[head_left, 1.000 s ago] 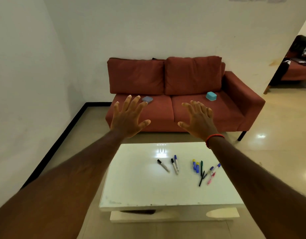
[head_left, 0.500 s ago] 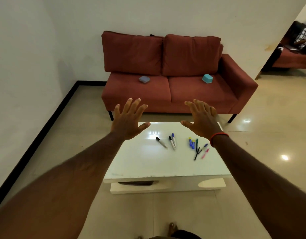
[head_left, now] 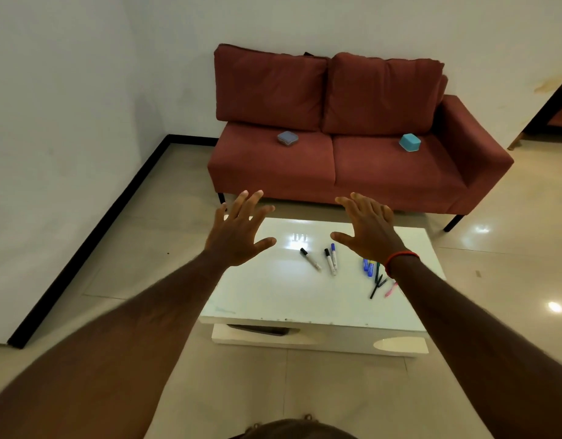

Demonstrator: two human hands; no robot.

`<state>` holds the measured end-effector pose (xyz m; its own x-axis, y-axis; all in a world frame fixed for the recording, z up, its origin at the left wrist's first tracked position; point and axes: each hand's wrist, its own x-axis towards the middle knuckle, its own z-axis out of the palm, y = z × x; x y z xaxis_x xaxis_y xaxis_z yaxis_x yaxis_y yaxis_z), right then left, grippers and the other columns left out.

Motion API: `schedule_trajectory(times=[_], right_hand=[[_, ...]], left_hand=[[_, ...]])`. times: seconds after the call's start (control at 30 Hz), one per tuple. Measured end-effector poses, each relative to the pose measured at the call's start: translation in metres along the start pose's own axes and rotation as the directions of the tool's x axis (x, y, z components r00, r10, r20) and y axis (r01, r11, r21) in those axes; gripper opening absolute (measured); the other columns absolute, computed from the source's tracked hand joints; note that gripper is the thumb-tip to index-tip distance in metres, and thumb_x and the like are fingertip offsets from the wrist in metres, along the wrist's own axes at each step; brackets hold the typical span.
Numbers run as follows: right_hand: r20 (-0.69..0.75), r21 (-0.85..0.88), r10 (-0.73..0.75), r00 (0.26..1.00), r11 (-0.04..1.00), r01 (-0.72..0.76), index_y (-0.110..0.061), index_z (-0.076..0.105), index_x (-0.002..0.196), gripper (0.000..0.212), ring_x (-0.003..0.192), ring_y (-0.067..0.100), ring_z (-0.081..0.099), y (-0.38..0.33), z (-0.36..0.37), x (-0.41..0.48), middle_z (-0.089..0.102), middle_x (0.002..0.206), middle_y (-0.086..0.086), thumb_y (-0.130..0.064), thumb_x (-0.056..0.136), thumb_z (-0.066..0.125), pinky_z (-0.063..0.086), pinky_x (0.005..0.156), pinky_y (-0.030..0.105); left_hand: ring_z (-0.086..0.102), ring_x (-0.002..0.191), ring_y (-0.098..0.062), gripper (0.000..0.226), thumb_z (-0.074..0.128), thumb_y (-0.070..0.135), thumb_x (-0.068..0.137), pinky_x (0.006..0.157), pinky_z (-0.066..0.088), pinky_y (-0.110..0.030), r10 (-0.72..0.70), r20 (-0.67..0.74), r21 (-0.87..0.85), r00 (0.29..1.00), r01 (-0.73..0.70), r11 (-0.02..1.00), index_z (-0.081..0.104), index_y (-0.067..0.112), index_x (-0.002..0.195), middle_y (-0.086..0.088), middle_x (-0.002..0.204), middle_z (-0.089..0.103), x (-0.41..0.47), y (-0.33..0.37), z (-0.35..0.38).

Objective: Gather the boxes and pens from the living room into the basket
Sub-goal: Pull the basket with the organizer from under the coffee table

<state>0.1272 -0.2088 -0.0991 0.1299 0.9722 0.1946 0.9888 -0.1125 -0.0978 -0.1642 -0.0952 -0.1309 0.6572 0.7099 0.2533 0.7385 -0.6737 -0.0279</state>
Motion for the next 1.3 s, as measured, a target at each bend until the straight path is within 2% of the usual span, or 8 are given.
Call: schedule_trajectory(times=[0.23, 0.4, 0.6, 0.9, 1.1, 1.3], right_hand=[[0.098, 0.09, 0.019, 0.995, 0.996, -0.028, -0.032, 0.031, 0.147, 0.075, 0.143, 0.028, 0.026, 0.025, 0.038, -0.011, 0.027, 0.156, 0.008, -0.056, 0.084, 0.064, 0.024, 0.112, 0.047], [0.189, 0.183, 0.025, 0.982, 0.981, -0.06, -0.032, 0.03, 0.148, 0.076, 0.145, 0.029, 0.022, 0.04, 0.069, -0.028, 0.025, 0.158, 0.008, -0.054, 0.085, 0.065, 0.023, 0.113, 0.048], [0.222, 0.268, 0.026, 0.975, 0.96, -0.087, -0.029, 0.037, 0.146, 0.072, 0.143, 0.028, 0.026, 0.04, 0.1, -0.053, 0.029, 0.156, 0.007, -0.05, 0.084, 0.068, 0.03, 0.108, 0.049], [0.396, 0.376, -0.038, 0.917, 0.918, -0.124, -0.033, 0.033, 0.146, 0.069, 0.143, 0.023, 0.022, 0.034, 0.155, -0.088, 0.026, 0.157, 0.002, -0.049, 0.086, 0.064, 0.03, 0.109, 0.047], [0.445, 0.383, -0.048, 0.894, 0.913, -0.141, -0.032, 0.034, 0.145, 0.068, 0.143, 0.022, 0.023, 0.017, 0.174, -0.099, 0.026, 0.156, 0.002, -0.049, 0.086, 0.064, 0.032, 0.109, 0.047], [0.498, 0.396, -0.163, 0.852, 0.916, -0.057, -0.029, 0.032, 0.147, 0.069, 0.145, 0.023, 0.02, -0.014, 0.206, -0.116, 0.023, 0.158, 0.005, -0.047, 0.087, 0.061, 0.038, 0.109, 0.048]], left_hand=[[0.036, 0.142, -0.029, 0.069, 0.042, 0.071, 0.091, 0.104, 0.039, -0.053, -0.034, 0.103, 0.016, 0.994, 0.032, 0.999, 0.035, 0.031, 0.148, -0.004, 0.159, 0.032, -0.008, 0.015, 0.029], [0.051, 0.127, -0.027, 0.068, 0.045, 0.069, 0.09, 0.09, 0.048, -0.046, -0.025, 0.195, 0.006, 0.98, 0.025, 1.0, 0.038, 0.031, 0.146, -0.003, 0.148, 0.044, -0.02, 0.034, 0.056], [0.055, 0.118, -0.024, 0.068, 0.04, 0.071, 0.092, 0.081, 0.05, -0.039, -0.049, 0.346, -0.013, 0.937, 0.057, 0.998, 0.035, 0.034, 0.149, 0.002, 0.142, 0.048, -0.043, 0.056, 0.079], [0.055, 0.116, -0.021, 0.073, 0.037, 0.075, 0.091, 0.088, 0.045, -0.04, -0.106, 0.559, -0.149, 0.822, 0.226, 0.963, 0.023, 0.038, 0.152, 0.007, 0.136, 0.054, -0.087, 0.083, 0.119], [0.051, 0.126, -0.022, 0.071, 0.041, 0.074, 0.09, 0.097, 0.042, -0.047, -0.108, 0.632, -0.231, 0.767, 0.319, 0.919, 0.022, 0.04, 0.15, 0.007, 0.146, 0.049, -0.113, 0.088, 0.146], [0.05, 0.129, -0.022, 0.074, 0.038, 0.075, 0.09, 0.099, 0.043, -0.046, -0.086, 0.706, -0.265, 0.703, 0.376, 0.888, 0.025, 0.036, 0.151, 0.005, 0.147, 0.049, -0.135, 0.08, 0.197]])
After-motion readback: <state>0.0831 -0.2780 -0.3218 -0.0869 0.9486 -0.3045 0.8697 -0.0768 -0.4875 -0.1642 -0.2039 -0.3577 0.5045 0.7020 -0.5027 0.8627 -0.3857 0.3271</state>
